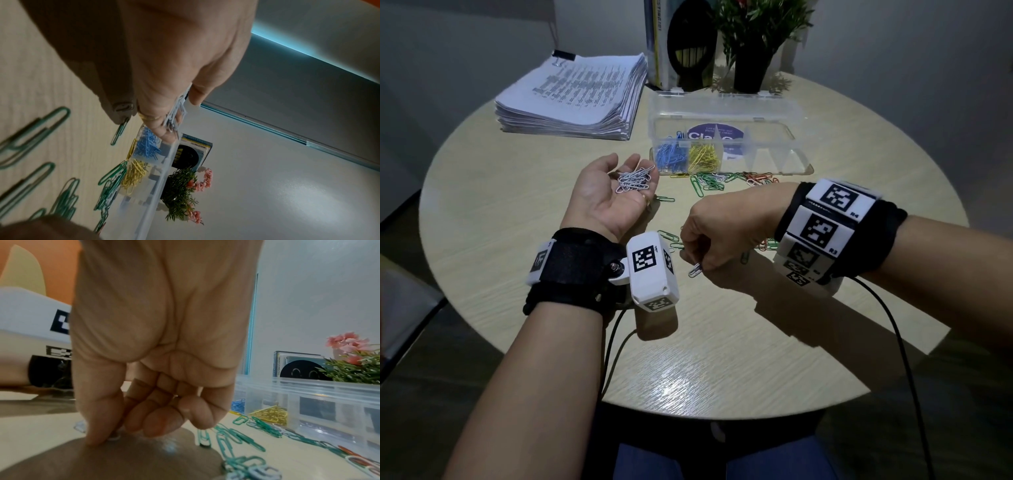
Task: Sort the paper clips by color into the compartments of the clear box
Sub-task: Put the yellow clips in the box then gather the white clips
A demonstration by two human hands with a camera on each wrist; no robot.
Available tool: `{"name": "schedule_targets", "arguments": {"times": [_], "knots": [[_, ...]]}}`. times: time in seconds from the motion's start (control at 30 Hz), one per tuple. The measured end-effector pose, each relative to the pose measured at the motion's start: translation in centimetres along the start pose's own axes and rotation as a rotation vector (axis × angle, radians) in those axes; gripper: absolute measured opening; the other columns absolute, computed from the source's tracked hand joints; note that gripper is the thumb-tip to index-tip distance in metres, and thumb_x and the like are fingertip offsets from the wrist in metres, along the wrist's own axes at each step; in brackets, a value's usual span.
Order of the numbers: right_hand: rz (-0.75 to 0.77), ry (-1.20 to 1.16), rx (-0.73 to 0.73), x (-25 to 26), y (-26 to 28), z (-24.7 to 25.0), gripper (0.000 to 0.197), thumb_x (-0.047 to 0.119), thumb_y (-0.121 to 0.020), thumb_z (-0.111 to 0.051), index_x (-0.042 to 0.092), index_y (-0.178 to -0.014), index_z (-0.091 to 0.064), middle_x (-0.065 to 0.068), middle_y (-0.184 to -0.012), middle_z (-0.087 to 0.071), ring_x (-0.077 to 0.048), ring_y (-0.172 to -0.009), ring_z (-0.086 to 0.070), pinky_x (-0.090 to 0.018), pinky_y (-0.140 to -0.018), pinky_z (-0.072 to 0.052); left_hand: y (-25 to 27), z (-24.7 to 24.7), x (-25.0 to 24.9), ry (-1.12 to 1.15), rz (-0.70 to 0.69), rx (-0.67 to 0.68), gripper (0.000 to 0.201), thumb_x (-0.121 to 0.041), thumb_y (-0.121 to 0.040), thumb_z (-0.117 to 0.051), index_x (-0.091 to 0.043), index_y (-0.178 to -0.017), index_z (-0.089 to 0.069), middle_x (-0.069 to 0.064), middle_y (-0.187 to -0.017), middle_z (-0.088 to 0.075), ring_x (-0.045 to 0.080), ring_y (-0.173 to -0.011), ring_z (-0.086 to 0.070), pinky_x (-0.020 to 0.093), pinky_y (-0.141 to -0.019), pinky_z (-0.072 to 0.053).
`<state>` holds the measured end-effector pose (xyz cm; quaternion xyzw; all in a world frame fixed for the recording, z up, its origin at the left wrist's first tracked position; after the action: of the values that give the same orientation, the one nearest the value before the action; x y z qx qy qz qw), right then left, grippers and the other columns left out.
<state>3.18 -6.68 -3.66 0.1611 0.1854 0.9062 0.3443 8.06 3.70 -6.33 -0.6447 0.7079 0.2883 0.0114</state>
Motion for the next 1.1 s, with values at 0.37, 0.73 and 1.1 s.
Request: {"name": "schedule_targets", "arguments": {"times": [0.37,0.73,1.1], "knots": [[-0.06,-0.05,-0.021,-0.3,-0.1,0.5,0.016,0.019,-0.078,-0.069,0.023,-0.068,-0.057,0.01,-0.064,-0.056,-0.003,-0.055,-0.05,-0.013,-0.044,-0.039,-0.4,0.1,0.5,-0.013,0.026,0.006,0.032,-0.019,-0.1,-0.038,0.005,-0.087,-0.053,0.015,-0.083,-0.055,0.023,-0.08,-0.054,0.035,-0.073,-0.049],[-0.165,-0.193,-0.622,-1.7,-0.9,10.6,0.017,0.021,-0.078,-0.074,0.008,-0.09,-0.071,0.001,-0.077,-0.064,-0.01,-0.071,-0.056,-0.019,-0.059,-0.046,-0.4,-0.6,1.8,-0.085,0.087,0.066,0.034,-0.022,-0.101,-0.034,0.006,-0.093,-0.051,0.019,-0.077,-0.064,0.027,-0.074,-0.054,0.037,-0.077,-0.045],[-0.119,-0.121,-0.311,-1.1,-1.4,5.3,0.009,0.02,-0.08,-0.072,0.017,-0.089,-0.074,0.004,-0.08,-0.07,-0.007,-0.069,-0.059,-0.016,-0.06,-0.043,-0.6,0.6,-0.8,-0.001,0.02,0.008,0.037,-0.022,-0.102,-0.033,0.004,-0.093,-0.057,0.017,-0.091,-0.055,0.025,-0.083,-0.056,0.038,-0.07,-0.048]]}}
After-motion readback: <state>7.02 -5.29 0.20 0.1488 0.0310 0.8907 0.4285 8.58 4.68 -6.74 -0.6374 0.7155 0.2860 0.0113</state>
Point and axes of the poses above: each hand's wrist, its own y-axis away from the middle knuckle, its own z-axis out of the back of the hand, x = y × z, the point moved 8 cm from there along -y, towards the middle knuckle
